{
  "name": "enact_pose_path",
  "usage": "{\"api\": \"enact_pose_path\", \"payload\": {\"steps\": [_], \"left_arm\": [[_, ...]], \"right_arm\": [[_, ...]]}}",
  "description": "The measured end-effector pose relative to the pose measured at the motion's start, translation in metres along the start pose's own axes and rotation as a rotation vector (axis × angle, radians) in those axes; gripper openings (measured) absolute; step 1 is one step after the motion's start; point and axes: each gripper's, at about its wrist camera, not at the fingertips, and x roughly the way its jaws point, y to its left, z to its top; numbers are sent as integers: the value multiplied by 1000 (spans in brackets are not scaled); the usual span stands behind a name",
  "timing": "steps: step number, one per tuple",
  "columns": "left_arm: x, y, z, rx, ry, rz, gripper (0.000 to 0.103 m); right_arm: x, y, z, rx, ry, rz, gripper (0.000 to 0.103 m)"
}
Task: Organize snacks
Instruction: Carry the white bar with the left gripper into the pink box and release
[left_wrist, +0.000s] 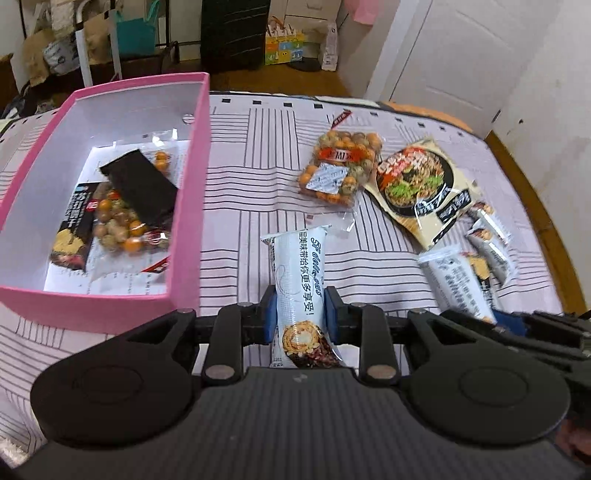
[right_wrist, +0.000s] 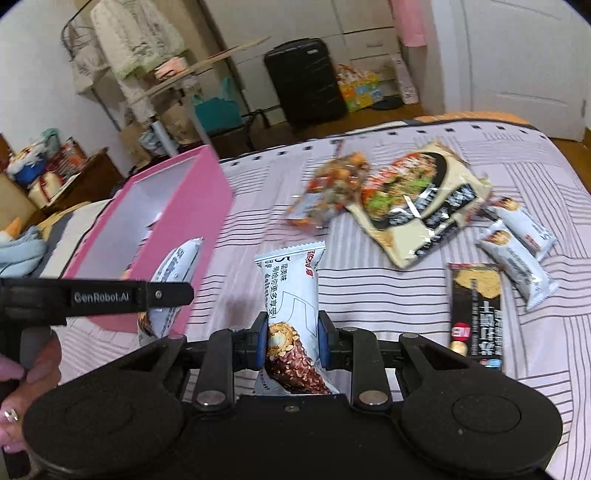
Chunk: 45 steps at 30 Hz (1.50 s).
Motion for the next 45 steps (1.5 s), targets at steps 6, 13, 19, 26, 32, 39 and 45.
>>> {"api": "enact_pose_path", "payload": {"steps": [6,13,19,26,32,39,45], "left_arm": [[-39,16,3,-9,-24,-17,25],[-78,36,12,-4,-84,9,25],[-100,54,21,0,-124,43,25],[-87,86,34,-62,-126,58,25],[-49,122,48,-113,-99,128,25],[2,157,53,-153,-91,255,25],[26,179,47,-201,-42,232,25]], "right_arm": [[-12,37,15,-93,-8,92,30],[-26,82,47,-228,-26,187,30],[-20,113,72,-322,-23,242,30],[26,140,94,-380,-29,224,30],[85,154,100,-401,-14,274,30],[134,164,88,-414,32,276,30],[148,171,80,-430,79,238,30]]}}
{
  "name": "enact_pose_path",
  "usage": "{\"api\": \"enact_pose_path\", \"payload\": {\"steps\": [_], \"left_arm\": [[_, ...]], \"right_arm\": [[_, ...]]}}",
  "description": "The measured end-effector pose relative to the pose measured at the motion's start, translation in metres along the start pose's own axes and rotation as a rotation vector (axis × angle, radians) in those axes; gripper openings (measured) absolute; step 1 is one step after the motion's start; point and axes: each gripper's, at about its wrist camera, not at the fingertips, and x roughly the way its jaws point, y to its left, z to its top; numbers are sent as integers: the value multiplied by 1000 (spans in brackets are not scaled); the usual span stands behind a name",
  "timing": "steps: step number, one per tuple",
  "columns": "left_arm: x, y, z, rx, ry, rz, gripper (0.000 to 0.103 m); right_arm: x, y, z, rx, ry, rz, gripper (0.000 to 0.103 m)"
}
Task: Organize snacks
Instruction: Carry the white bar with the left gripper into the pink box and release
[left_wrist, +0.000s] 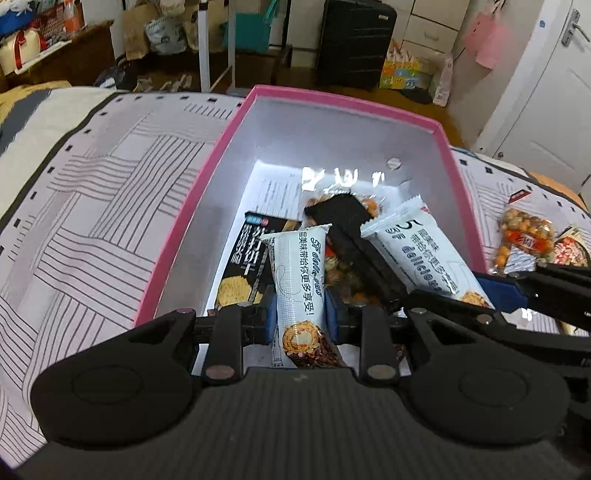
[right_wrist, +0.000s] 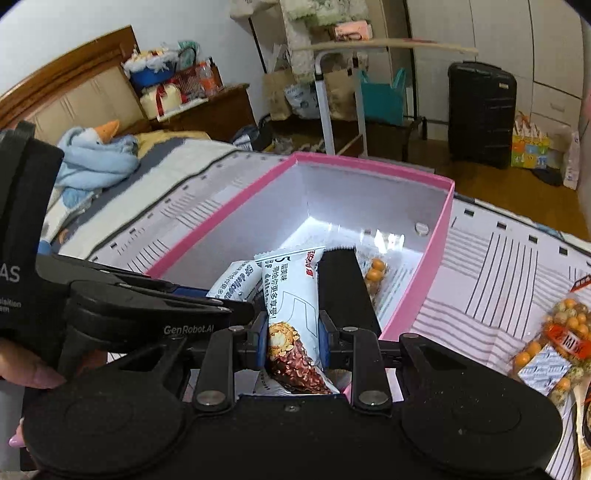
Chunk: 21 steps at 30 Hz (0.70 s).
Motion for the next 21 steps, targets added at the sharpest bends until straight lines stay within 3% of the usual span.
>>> {"api": "enact_pose_path", "payload": {"steps": [6,11,15,21], "left_arm": [[13,6,-3,-51,18,21,30],[-2,9,-6,-61,9,19,37],[-17,7,-13,-78,6,4,37],[-58,-12,-20,-17,-58,-23,38]], "right_arm": [[4,0,2,-6,14,-38,35],[-10,8,-2,-45,1,-67,53],[-27,18,-8,-79,-11,-93,53],[-62,30,-15,-98,-28,-118,55]]}}
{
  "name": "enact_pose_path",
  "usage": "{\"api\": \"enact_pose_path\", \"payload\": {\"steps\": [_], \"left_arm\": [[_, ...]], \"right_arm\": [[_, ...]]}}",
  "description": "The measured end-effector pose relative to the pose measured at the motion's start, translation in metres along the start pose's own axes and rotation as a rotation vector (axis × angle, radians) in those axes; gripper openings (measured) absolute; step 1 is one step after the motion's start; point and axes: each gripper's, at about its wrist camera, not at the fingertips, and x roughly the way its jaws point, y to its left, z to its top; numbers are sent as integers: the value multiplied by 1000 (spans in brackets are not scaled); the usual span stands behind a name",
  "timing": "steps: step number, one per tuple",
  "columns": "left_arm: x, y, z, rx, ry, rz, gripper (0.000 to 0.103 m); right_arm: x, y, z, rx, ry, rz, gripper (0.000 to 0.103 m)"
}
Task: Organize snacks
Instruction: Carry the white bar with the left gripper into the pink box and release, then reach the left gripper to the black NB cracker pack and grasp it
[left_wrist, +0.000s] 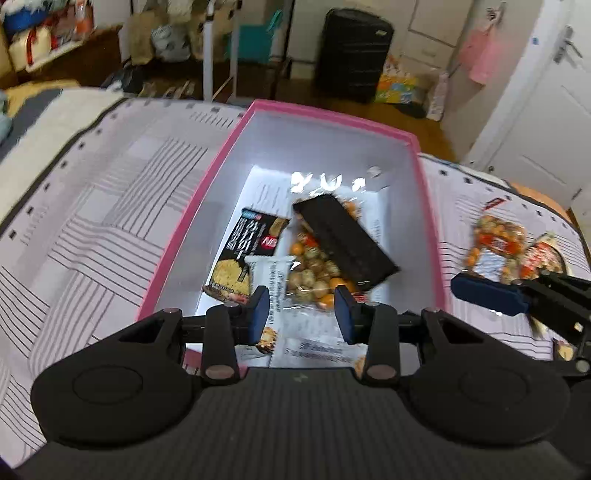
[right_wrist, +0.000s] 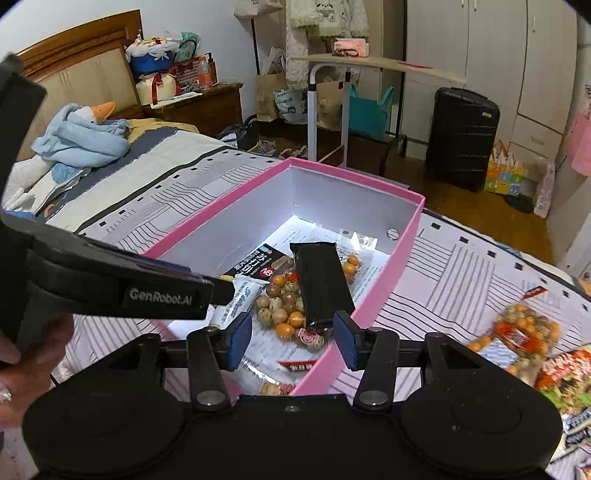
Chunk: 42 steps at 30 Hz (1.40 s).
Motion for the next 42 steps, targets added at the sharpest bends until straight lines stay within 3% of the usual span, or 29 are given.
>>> {"api": "enact_pose_path", "payload": {"steps": [6,10,14,16,21,25,30,35,42], "left_arm": [[-41,-16,-9,46,-38,-42,41],[-64,-26,-18,82,-59,-68,52],[-86,-38,-26,132,-76,-86,57],[-95,-43,-31,149,-92,-102,65],[-95,-64,-52,199,-82,-116,71],[-90,-87,-62,218,-83,-153,83],[-89,-119,-75,277,-94,-202,96],[-80,-145,-82,326,-86,-186,97],[-49,-193,-82,375,-2,-268,95]], "right_arm": [[-35,1,-13,1,1,-29,56],[-67,-9,-24,33,-17,-40,59],[-101,-25,-43,50,-44,-57,69],[-116,-38,-66,58,-77,-48,76],[-152,-73,-107,137,-95,-195,77],[-179,-81,-128,165,-119,-248,79],[-179,-94,-152,221,-102,-309,83],[-174,-103,-165,250,-103,-306,83],[-158,-130,-192,292,-133,-352,83]]}}
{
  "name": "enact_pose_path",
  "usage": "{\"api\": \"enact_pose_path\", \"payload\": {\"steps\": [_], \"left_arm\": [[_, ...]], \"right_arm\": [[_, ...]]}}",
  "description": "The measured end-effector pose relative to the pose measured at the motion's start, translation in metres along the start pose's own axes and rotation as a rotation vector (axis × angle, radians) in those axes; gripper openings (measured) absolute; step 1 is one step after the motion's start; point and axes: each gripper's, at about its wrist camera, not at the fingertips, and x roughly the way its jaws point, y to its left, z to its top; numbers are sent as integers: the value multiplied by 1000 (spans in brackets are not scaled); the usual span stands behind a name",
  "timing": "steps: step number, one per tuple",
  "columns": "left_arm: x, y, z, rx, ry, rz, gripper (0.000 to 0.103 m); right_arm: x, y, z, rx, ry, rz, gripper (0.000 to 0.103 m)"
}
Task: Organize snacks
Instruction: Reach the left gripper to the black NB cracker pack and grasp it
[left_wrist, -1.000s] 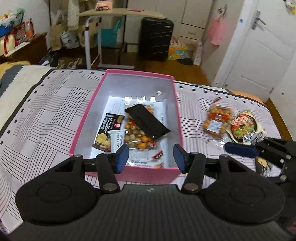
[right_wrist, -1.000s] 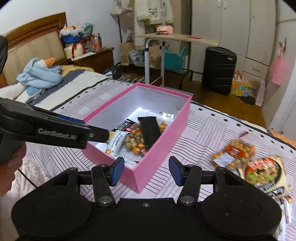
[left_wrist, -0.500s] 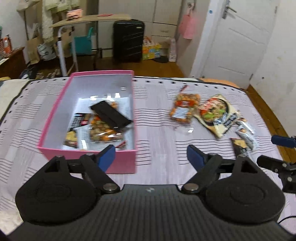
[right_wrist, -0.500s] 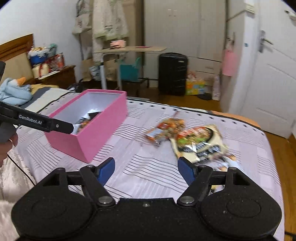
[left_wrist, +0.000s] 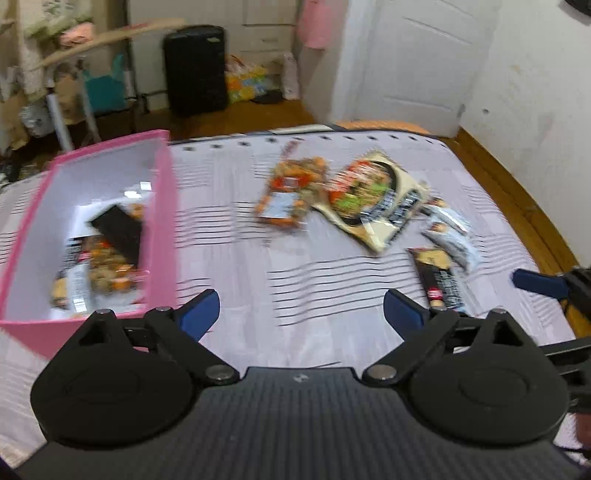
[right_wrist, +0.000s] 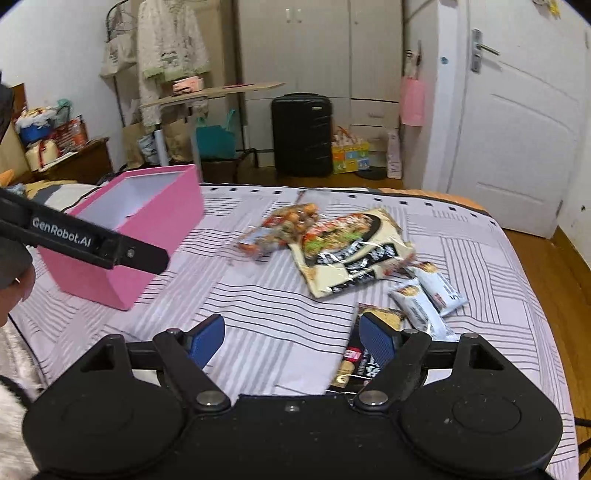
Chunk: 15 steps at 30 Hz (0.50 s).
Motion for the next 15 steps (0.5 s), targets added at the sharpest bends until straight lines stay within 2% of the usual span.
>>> {"api": "enact_pose_path", "payload": {"steps": [6,8,10,13,15], "left_arm": [[51,-40,6,25,42,-144,93],[70,-53,6,27,64,-203,88],[90,-66,4,39,101,-249,79],[118,-83,-1,52,149,-289,66],[133,-92,-5,55,161,-311,62]], "right_arm": [[37,-19,-26,0,-11,-76,83],[48,-23,-35,-2,5,-84,83],[58,-30,-43,23,7,-90,83],[70,-41,-52,56,23,-92,83],[78,-46,-57,78,38,-72,80]]}}
